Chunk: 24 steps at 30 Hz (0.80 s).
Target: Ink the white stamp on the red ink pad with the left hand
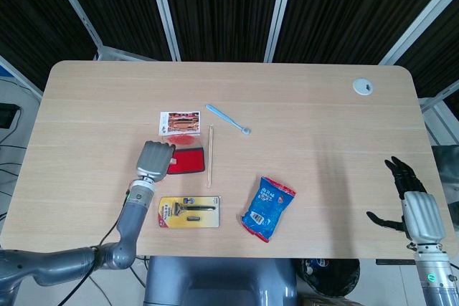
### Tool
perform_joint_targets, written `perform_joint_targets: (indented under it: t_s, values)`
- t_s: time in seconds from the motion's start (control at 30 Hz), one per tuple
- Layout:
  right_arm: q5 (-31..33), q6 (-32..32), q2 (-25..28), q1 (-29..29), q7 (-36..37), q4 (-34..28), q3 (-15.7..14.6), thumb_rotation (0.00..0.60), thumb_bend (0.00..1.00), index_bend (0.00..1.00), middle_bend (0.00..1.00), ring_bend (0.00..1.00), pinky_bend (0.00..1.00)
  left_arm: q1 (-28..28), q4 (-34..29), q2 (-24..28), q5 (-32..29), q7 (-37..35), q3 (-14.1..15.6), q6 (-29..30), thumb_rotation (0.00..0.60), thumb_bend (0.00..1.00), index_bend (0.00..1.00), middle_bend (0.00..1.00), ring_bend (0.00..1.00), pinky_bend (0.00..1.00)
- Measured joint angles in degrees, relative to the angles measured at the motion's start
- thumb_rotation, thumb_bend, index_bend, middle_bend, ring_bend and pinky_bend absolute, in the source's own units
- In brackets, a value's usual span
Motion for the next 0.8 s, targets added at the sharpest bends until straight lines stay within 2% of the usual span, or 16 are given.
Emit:
perform_joint_targets:
  t_s: [0.33,0.8]
  values:
    - [0.43,-0.45,0.28,0.05,0.59,-0.26,0.04,0.6,0.08,0.0,0.0,0.0,0.18,-3.74,1.06,-2.24,-8.25,5.45,-2.46,0.27,0.6,0.53,0.73,0.74,0.55,0.59]
    - [0.67,-0.64,0.39,0.04,0.77,-0.45,0.07,0.6,0.08,0.0,0.0,0.0,0.18,-7.63,4.26,-4.15,-14.91,9.21,-3.06,-0.15,0.6,0.53,0.73,0.74,0.55,0.59]
